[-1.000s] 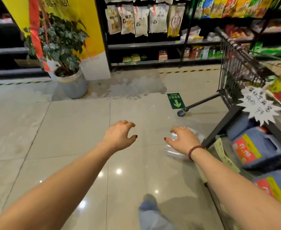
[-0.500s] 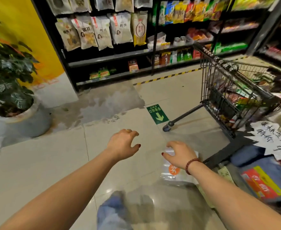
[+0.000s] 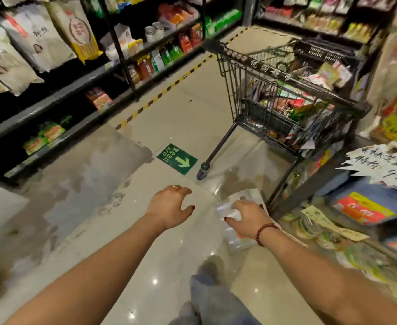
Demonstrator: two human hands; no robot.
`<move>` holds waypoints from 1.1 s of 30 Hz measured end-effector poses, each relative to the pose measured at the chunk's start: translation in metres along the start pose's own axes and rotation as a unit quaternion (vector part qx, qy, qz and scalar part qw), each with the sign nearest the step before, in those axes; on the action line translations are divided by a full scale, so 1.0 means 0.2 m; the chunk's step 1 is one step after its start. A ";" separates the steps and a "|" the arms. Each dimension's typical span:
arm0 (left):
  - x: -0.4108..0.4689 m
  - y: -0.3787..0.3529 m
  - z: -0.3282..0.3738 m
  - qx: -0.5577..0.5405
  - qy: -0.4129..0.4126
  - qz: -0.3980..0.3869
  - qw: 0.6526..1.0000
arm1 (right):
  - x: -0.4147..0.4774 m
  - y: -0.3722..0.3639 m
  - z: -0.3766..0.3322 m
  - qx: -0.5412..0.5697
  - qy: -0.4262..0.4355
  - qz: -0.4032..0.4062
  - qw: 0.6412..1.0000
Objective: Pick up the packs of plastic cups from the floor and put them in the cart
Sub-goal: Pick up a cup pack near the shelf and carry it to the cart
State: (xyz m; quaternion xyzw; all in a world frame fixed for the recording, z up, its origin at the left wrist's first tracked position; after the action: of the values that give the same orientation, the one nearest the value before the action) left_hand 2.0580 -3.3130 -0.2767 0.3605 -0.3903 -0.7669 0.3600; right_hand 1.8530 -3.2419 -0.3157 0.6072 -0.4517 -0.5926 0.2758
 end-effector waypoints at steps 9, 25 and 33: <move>0.61 0.08 0.16 0.009 -0.121 -0.032 0.992 | 0.26 0.08 0.21 0.084 -0.124 0.014 0.989; 1.41 -0.32 0.13 -0.157 -0.106 -0.285 0.940 | 0.28 -0.49 0.29 0.611 -0.475 0.131 0.620; 1.83 -1.08 -0.20 -0.204 0.008 -0.381 0.901 | 0.55 -1.18 0.42 0.727 -0.516 0.173 0.418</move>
State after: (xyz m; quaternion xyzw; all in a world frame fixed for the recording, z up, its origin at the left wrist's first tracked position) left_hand 1.8567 -3.5370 -0.5789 0.4065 -0.0546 -0.9055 0.1090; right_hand 1.8125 -3.2175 -0.5849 0.0707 -0.8670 -0.1851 -0.4572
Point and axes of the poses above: each hand's wrist, its own x-axis towards the middle knuckle, its own y-axis out of the back of the hand, z = x × y, the point moved 4 cm from there along x, towards the middle knuckle, and after that the axes turned 14 degrees about -x, right-handed, at the moved point
